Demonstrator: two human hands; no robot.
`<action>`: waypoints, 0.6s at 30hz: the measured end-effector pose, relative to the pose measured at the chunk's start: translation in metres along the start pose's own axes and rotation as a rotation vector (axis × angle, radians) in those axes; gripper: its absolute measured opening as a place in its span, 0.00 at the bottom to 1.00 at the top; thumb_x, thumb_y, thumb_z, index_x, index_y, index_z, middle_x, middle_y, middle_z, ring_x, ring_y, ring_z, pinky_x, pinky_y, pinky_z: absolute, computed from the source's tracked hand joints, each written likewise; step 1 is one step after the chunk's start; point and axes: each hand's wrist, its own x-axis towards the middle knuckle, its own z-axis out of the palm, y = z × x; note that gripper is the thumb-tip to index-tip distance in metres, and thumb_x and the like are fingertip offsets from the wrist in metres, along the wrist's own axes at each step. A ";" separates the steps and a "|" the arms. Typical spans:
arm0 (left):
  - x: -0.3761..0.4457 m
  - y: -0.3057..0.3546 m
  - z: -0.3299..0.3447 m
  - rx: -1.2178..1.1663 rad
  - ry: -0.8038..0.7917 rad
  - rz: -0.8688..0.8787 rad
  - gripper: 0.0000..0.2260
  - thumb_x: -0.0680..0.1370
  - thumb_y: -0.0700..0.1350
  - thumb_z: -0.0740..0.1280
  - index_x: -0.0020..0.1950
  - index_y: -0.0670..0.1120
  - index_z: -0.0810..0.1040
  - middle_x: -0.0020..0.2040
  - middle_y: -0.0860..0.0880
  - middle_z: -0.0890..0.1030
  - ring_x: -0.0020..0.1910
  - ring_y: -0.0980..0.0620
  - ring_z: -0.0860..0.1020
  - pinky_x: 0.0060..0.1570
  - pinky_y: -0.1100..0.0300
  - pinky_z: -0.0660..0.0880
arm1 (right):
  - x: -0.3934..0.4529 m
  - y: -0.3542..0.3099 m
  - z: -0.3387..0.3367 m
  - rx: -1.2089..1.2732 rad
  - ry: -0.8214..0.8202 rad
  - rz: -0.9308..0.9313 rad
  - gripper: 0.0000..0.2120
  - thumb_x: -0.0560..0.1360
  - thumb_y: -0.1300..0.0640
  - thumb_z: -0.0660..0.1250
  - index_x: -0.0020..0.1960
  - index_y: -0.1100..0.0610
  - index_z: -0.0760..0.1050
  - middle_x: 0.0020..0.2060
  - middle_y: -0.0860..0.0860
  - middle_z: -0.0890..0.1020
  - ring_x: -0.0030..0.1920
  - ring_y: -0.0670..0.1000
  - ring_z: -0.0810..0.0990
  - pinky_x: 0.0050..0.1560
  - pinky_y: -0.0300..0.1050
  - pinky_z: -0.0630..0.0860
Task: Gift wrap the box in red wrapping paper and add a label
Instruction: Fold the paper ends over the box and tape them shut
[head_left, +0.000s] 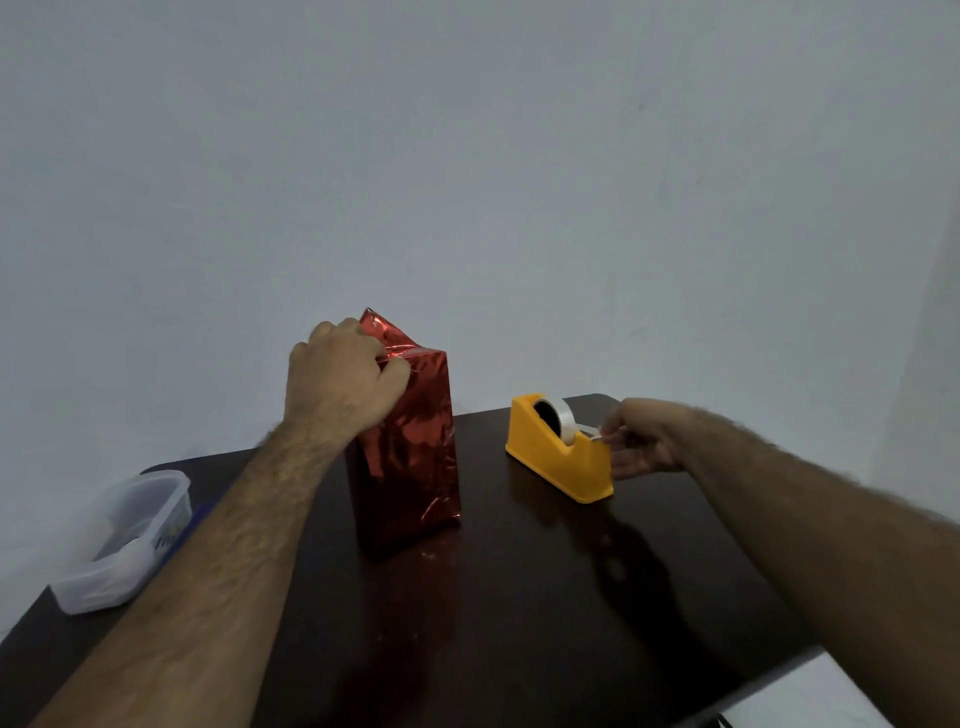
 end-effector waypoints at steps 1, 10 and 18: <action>0.000 0.000 0.001 -0.002 0.004 0.000 0.28 0.75 0.60 0.53 0.52 0.49 0.89 0.52 0.47 0.81 0.54 0.45 0.74 0.55 0.46 0.72 | -0.001 0.003 -0.001 -0.008 0.005 -0.006 0.08 0.79 0.66 0.65 0.58 0.65 0.77 0.48 0.59 0.82 0.48 0.60 0.86 0.58 0.64 0.83; -0.001 0.001 0.003 -0.010 0.028 0.001 0.28 0.75 0.60 0.53 0.53 0.49 0.89 0.52 0.47 0.81 0.54 0.44 0.74 0.55 0.46 0.72 | 0.000 0.034 -0.004 0.039 0.013 -0.108 0.07 0.81 0.62 0.71 0.58 0.61 0.78 0.55 0.55 0.85 0.55 0.56 0.86 0.63 0.67 0.79; -0.001 0.001 0.001 -0.011 0.014 0.000 0.30 0.75 0.61 0.51 0.52 0.48 0.89 0.52 0.47 0.80 0.53 0.46 0.72 0.56 0.45 0.71 | 0.006 0.066 0.002 -0.155 0.126 -0.131 0.10 0.71 0.61 0.81 0.49 0.65 0.85 0.45 0.61 0.87 0.47 0.59 0.88 0.54 0.60 0.86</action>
